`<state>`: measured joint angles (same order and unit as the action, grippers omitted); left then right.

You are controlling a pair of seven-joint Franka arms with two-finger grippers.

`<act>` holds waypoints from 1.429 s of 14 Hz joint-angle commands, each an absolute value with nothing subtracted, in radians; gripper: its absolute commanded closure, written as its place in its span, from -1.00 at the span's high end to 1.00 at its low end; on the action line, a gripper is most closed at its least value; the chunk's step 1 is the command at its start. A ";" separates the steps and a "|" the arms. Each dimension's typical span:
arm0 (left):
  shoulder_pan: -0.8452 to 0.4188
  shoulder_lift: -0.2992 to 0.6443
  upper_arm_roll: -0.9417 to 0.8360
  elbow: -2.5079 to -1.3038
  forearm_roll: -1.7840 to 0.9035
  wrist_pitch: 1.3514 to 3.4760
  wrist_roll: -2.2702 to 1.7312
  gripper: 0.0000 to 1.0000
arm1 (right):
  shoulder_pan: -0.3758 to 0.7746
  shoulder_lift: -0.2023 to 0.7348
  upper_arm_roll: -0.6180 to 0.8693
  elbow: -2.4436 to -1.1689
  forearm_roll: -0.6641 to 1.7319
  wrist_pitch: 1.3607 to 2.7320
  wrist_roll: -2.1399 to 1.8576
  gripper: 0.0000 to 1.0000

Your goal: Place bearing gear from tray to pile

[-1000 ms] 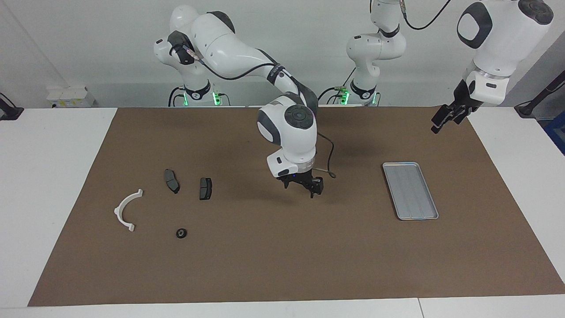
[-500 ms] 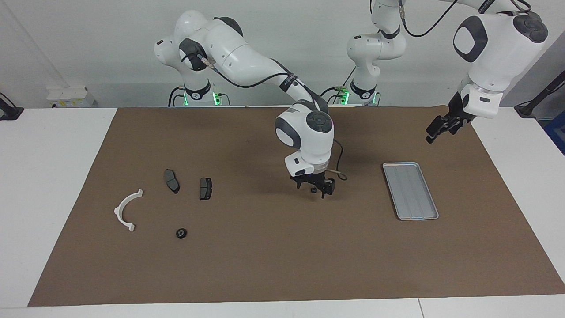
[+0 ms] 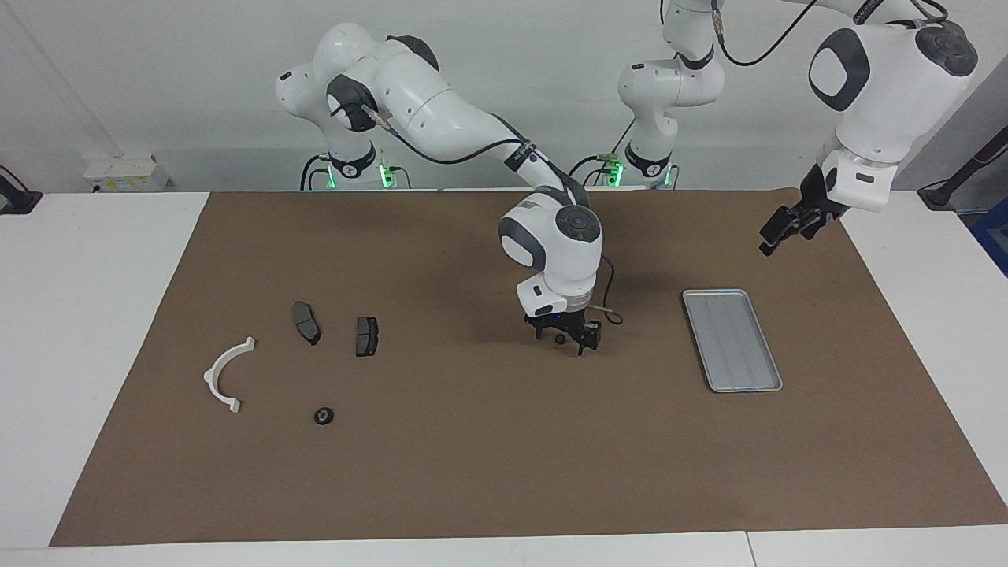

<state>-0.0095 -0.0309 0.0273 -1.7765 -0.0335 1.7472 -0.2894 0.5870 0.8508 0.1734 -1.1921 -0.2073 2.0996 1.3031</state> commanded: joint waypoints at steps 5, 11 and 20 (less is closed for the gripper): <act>-0.017 -0.041 0.037 -1.779 -0.046 1.747 -0.281 1.00 | 0.598 0.856 0.178 -1.212 -0.232 2.126 1.374 0.46; -0.018 -0.043 0.037 -1.779 -0.046 1.747 -0.282 1.00 | 0.614 0.856 0.183 -1.212 -0.229 2.125 1.376 0.00; -0.018 -0.041 0.037 -1.779 -0.046 1.747 -0.281 1.00 | 0.614 0.864 0.183 -1.212 -0.236 2.125 1.355 -1.00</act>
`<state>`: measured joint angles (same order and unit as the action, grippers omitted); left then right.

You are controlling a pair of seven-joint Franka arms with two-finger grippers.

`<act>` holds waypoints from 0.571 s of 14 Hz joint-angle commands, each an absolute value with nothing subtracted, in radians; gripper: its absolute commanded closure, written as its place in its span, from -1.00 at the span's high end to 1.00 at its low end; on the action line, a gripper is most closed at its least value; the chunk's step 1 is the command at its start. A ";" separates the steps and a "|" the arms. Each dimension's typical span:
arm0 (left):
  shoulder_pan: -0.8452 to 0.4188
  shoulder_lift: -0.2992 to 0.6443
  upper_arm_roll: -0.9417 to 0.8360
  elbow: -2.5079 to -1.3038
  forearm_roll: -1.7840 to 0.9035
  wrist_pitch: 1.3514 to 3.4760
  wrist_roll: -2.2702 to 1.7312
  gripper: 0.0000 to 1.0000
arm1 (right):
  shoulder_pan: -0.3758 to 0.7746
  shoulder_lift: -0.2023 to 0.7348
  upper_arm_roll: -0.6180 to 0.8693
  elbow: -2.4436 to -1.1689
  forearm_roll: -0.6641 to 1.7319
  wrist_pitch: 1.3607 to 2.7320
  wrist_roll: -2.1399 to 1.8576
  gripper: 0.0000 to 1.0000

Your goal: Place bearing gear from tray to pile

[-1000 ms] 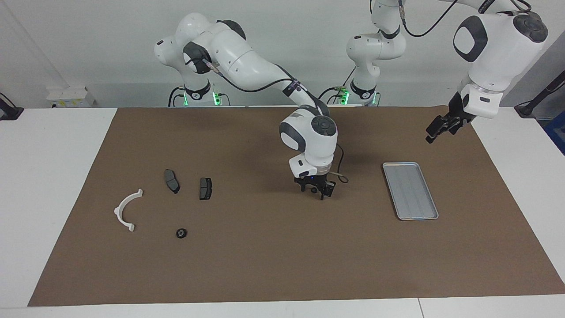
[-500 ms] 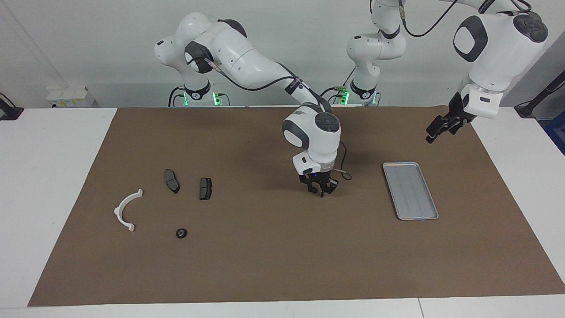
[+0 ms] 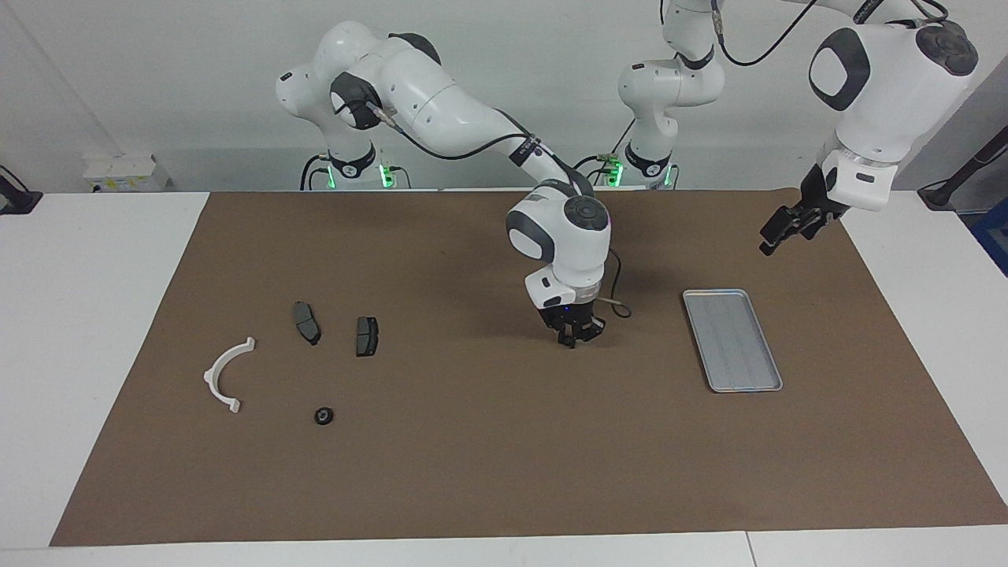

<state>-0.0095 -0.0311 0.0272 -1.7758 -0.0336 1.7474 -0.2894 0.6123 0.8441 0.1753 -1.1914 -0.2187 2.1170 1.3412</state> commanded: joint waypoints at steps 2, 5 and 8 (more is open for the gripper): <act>-0.018 -0.041 0.037 -1.779 -0.046 1.747 -0.282 1.00 | 0.600 0.862 0.183 -1.209 -0.238 2.125 1.316 -1.00; -0.018 -0.041 0.037 -1.779 -0.046 1.747 -0.282 1.00 | 0.502 0.841 0.183 -1.201 -0.226 2.106 1.139 -1.00; -0.018 -0.041 0.037 -1.779 -0.046 1.747 -0.282 1.00 | 0.382 0.819 0.184 -1.203 -0.227 2.099 0.943 -1.00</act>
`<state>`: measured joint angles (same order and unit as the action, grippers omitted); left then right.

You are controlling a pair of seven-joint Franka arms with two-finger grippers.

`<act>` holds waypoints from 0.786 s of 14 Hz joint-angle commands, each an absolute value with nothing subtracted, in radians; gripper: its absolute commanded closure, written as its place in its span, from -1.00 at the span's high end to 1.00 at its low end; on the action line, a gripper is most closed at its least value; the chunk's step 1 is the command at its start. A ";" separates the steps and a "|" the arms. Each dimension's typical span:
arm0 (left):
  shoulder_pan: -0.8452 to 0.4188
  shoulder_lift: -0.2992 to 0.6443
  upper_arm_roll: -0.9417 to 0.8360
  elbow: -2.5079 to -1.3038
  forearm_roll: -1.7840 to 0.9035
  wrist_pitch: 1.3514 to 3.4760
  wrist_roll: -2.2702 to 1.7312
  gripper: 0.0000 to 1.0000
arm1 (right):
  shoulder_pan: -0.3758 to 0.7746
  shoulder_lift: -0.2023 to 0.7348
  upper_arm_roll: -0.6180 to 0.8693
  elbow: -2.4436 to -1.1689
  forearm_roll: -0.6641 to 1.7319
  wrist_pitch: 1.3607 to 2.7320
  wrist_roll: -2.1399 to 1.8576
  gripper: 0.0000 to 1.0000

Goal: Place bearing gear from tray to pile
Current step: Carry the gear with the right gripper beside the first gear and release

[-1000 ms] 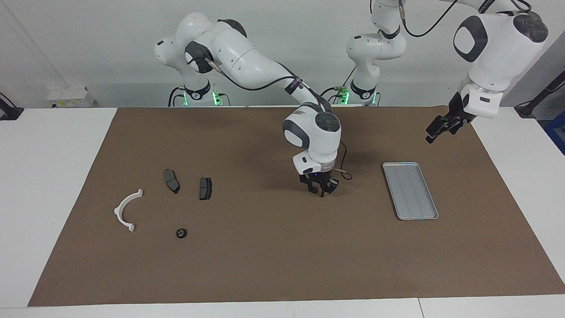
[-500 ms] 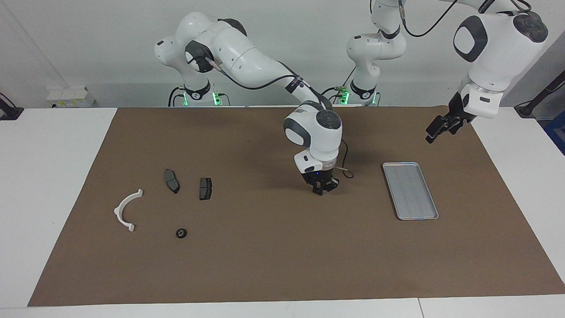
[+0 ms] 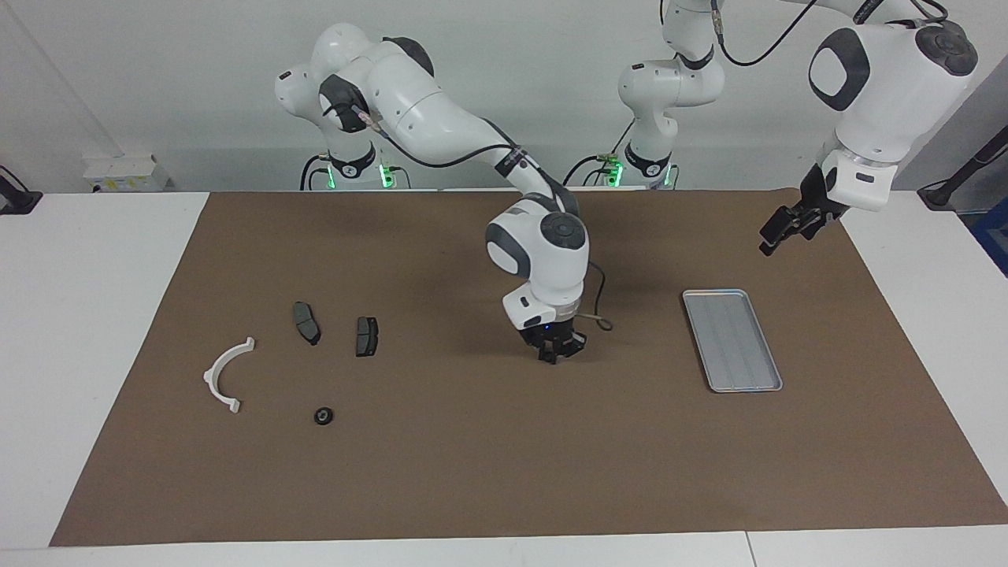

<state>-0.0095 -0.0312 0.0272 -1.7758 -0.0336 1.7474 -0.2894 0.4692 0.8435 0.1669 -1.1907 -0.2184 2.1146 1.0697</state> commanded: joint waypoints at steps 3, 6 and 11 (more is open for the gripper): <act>-0.018 -0.041 0.037 -1.779 -0.046 1.747 -0.282 1.00 | 0.270 0.799 0.184 -1.201 -0.225 2.056 0.703 -1.00; -0.018 -0.041 0.037 -1.779 -0.046 1.747 -0.282 1.00 | 0.157 0.772 0.183 -1.204 -0.221 2.034 0.490 -1.00; -0.018 -0.041 0.037 -1.779 -0.046 1.747 -0.282 1.00 | -0.003 0.733 0.183 -1.221 -0.221 1.965 0.160 -1.00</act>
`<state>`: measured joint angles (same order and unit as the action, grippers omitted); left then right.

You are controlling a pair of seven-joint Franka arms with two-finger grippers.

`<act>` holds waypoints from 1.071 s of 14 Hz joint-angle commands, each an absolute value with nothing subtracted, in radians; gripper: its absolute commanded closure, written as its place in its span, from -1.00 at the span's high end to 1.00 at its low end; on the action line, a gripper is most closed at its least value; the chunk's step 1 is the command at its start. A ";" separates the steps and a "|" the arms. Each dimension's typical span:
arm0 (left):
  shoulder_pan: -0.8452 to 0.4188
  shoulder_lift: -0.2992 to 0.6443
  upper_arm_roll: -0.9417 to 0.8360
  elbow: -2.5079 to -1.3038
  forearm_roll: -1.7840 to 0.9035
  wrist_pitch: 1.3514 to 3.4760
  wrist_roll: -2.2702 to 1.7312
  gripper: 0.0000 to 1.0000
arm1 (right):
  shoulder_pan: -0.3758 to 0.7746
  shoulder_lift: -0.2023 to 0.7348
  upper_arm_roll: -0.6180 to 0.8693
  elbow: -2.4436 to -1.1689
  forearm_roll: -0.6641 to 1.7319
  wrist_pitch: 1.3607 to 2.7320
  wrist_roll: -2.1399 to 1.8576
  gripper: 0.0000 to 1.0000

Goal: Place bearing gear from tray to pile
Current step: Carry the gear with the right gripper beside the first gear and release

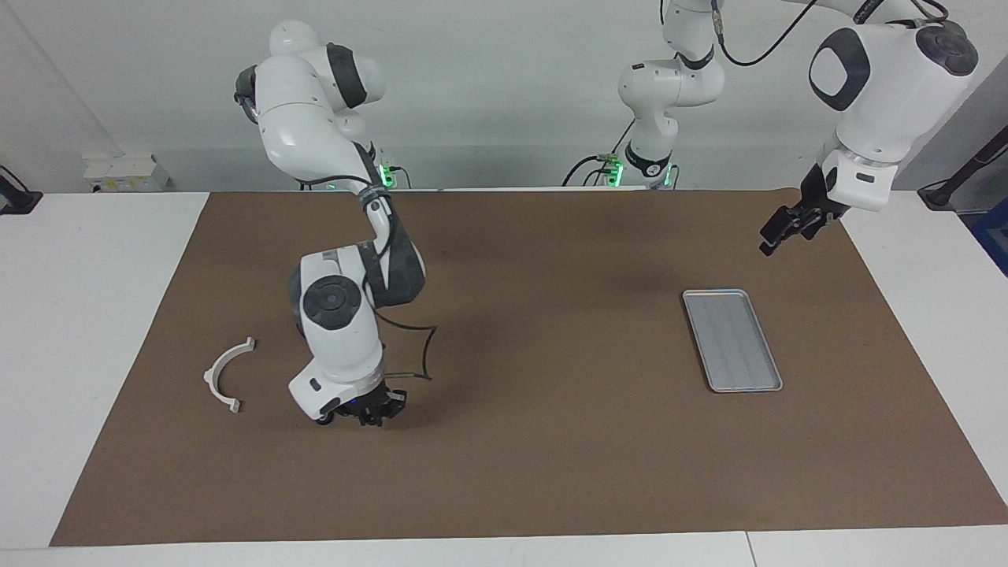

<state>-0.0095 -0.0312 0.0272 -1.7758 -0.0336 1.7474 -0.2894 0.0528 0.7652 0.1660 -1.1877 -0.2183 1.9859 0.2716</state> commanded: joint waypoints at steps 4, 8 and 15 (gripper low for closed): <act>-0.018 -0.043 0.037 -1.779 -0.046 1.747 -0.282 1.00 | -0.098 0.689 0.184 -1.301 -0.203 1.957 0.032 -1.00; -0.018 -0.041 0.037 -1.779 -0.046 1.747 -0.282 1.00 | -0.164 0.690 0.183 -1.354 -0.160 1.979 -0.040 -1.00; -0.018 -0.041 0.037 -1.779 -0.046 1.747 -0.282 1.00 | -0.172 0.704 0.179 -1.379 -0.137 2.029 -0.057 -1.00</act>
